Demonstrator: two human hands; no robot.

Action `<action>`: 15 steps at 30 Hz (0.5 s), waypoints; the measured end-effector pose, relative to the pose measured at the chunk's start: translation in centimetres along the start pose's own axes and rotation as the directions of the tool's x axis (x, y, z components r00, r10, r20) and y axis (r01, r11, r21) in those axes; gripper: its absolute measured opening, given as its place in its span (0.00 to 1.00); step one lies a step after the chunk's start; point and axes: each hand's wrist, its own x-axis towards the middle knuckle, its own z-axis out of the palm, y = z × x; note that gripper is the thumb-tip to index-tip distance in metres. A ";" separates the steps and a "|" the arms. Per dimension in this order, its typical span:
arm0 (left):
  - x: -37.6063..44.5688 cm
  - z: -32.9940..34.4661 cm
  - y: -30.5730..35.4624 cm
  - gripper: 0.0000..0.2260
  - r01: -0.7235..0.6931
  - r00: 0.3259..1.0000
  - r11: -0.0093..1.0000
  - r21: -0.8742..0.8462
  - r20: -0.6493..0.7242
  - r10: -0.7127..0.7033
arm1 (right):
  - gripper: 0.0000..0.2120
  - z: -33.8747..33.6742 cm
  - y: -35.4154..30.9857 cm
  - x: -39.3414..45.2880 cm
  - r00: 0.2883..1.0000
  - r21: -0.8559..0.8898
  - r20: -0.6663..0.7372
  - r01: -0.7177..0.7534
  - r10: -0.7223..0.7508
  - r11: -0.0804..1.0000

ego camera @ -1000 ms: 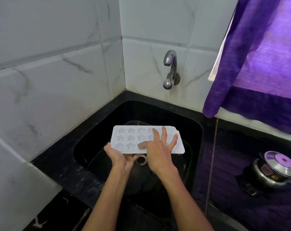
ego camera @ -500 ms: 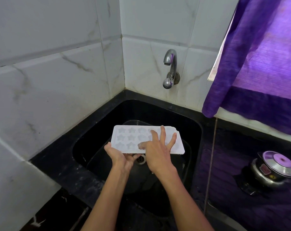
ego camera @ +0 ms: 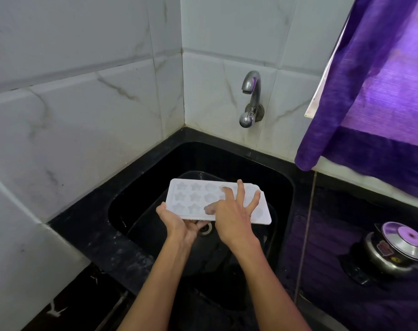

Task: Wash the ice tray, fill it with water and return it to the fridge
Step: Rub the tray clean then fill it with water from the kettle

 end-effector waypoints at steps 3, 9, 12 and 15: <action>0.0 0.1 -0.1 0.27 0.000 1.000 1.000 0.007 -0.005 0.000 | 0.22 -0.4 0.1 0.1 0.999 0.017 -0.028 -0.015 0.016 1.000; -0.2 0.4 -0.2 0.26 -0.016 1.000 1.000 -0.010 -0.014 0.015 | 0.24 -0.8 -1.2 0.1 0.996 0.042 -0.058 0.075 -0.072 0.996; -0.3 0.5 -0.4 0.26 -0.014 1.000 1.000 -0.013 -0.015 0.014 | 0.21 -0.3 -1.9 -0.1 0.994 0.012 0.007 0.111 -0.111 0.994; -0.4 0.4 -0.6 0.27 -0.007 1.000 1.000 -0.009 -0.014 0.007 | 0.20 0.3 -2.2 -0.2 0.993 -0.006 0.035 0.111 -0.111 0.994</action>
